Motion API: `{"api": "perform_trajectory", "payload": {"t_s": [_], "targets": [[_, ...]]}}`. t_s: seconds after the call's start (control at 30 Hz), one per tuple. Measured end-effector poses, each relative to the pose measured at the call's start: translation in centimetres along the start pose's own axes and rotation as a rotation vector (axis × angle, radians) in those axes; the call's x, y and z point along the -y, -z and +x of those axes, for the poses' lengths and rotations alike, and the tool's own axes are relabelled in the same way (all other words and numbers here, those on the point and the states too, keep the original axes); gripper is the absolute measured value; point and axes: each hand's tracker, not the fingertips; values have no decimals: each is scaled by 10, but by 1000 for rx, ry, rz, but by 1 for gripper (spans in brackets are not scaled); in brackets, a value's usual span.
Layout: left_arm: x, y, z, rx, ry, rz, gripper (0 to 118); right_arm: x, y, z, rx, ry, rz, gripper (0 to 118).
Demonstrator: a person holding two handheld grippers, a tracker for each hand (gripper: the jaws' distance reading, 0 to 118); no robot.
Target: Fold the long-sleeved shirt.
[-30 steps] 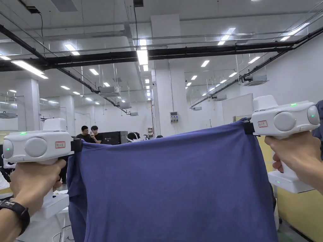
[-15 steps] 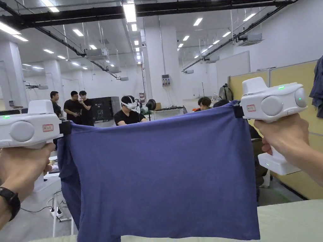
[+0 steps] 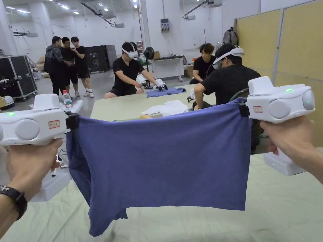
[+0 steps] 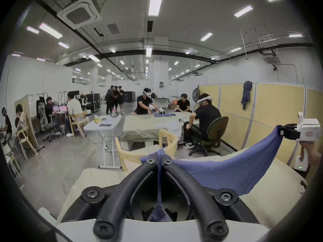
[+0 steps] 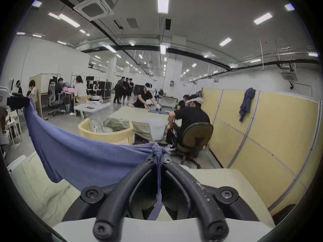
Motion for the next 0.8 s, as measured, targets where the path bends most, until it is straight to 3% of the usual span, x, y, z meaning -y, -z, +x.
{"api": "perform_trajectory", "payload": {"t_s": [0.17,0.37,0.73,0.8], "targets": [[78,11,6,14,-31,-106,1,72,11,-10,-20,10,-104,5],[119,-19,12,32,-55,-144,1,118,-20,-8,-53,25,-155,5],[225,-163,33,87,-134,-262,1,241,-138,-9,-108,91,-334,5],[252,-197,37,101,-157,-310,1,268,-163,-13,-121,135,-399,5]]}}
